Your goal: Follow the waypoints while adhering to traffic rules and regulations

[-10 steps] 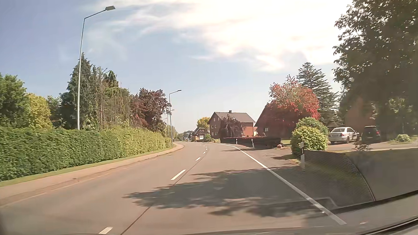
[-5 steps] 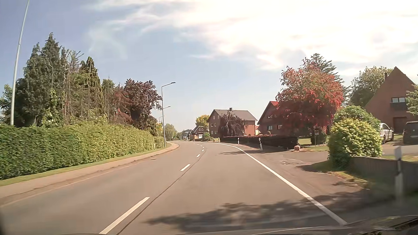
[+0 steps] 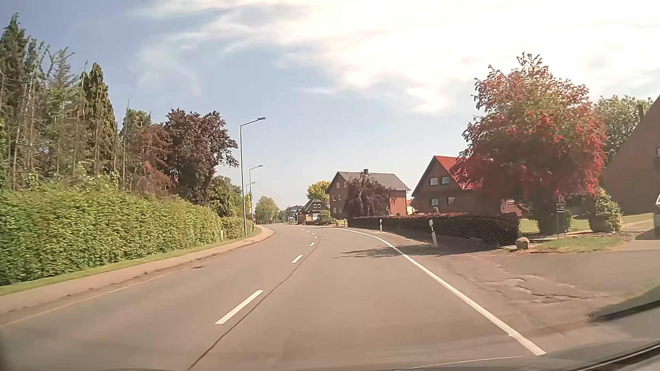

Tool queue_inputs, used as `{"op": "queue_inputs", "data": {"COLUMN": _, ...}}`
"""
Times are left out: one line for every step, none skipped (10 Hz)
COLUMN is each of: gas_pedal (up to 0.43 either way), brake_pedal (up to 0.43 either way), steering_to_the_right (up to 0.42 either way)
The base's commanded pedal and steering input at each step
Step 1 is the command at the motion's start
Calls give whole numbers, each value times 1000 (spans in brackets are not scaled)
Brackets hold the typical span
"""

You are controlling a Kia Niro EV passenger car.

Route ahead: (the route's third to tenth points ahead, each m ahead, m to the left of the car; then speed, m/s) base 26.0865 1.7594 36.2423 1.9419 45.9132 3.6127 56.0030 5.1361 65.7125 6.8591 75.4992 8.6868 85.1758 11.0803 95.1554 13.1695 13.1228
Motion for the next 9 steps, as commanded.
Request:
{"op": "queue_inputs", "data": {"gas_pedal": 118, "brake_pedal": 0, "steering_to_the_right": -2}}
{"op": "queue_inputs", "data": {"gas_pedal": 118, "brake_pedal": 0, "steering_to_the_right": -4}}
{"op": "queue_inputs", "data": {"gas_pedal": 130, "brake_pedal": 0, "steering_to_the_right": -5}}
{"op": "queue_inputs", "data": {"gas_pedal": 138, "brake_pedal": 0, "steering_to_the_right": -6}}
{"op": "queue_inputs", "data": {"gas_pedal": 138, "brake_pedal": 0, "steering_to_the_right": -7}}
{"op": "queue_inputs", "data": {"gas_pedal": 138, "brake_pedal": 0, "steering_to_the_right": -7}}
{"op": "queue_inputs", "data": {"gas_pedal": 150, "brake_pedal": 0, "steering_to_the_right": -7}}
{"op": "queue_inputs", "data": {"gas_pedal": 150, "brake_pedal": 0, "steering_to_the_right": -8}}
{"op": "queue_inputs", "data": {"gas_pedal": 150, "brake_pedal": 0, "steering_to_the_right": -10}}
